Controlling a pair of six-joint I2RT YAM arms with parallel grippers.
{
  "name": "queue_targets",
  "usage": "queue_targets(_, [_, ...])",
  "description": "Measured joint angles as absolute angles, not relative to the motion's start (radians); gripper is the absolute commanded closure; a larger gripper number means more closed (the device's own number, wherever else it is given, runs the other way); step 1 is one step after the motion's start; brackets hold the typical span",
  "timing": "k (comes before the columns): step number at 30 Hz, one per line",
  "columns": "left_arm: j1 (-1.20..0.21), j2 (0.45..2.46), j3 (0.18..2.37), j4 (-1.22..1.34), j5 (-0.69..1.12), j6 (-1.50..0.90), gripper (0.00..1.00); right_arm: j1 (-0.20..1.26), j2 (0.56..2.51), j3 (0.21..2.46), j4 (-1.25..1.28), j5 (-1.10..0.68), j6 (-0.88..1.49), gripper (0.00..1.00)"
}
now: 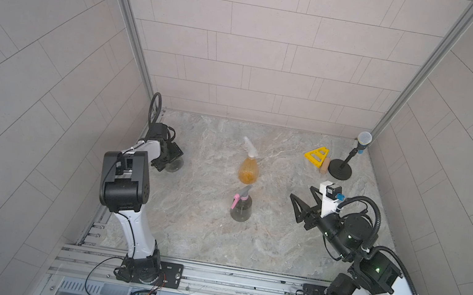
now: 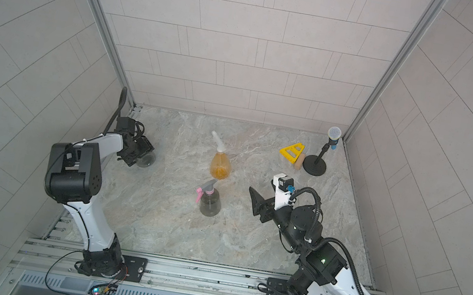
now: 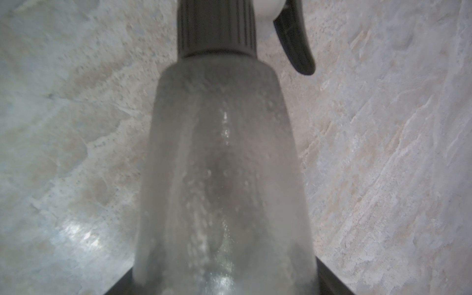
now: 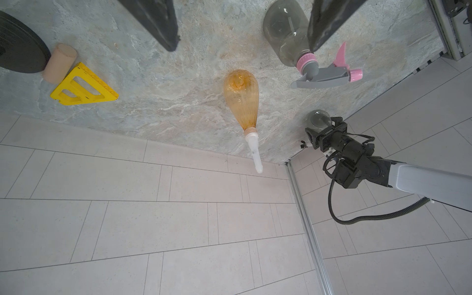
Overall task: Attach spray nozzles to spray bottles
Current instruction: Pick up the spray bottle from the center of the board.
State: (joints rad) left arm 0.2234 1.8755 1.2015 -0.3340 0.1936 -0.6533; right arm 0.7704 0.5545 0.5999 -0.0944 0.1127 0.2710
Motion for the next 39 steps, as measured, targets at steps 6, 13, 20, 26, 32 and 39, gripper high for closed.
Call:
queue_targets(6, [0.236,1.794,1.187,-0.348,0.227,-0.649,0.2,0.765,0.554,0.6,-0.094,0.113,0.271,0.2])
queue_targets(13, [0.246,1.586,1.182,-0.341,0.292,-0.635,0.2,0.756,0.554,0.6,-0.095,0.112,0.271,0.2])
queue_targets(20, [0.185,1.303,1.118,-0.303,0.374,-0.629,0.19,0.751,0.56,0.6,-0.091,0.105,0.271,0.2])
queue_targets(26, [-0.044,1.048,1.074,-0.231,0.451,-0.593,0.18,0.751,0.587,0.644,-0.087,0.051,0.274,0.2])
queue_targets(32, [-0.187,0.847,0.929,-0.059,0.607,-0.61,0.16,0.751,0.637,0.815,-0.102,-0.125,0.296,0.16])
queue_targets(39, [-0.336,0.693,0.794,0.092,0.738,-0.656,0.15,0.751,0.833,1.154,-0.158,-0.392,0.32,0.11])
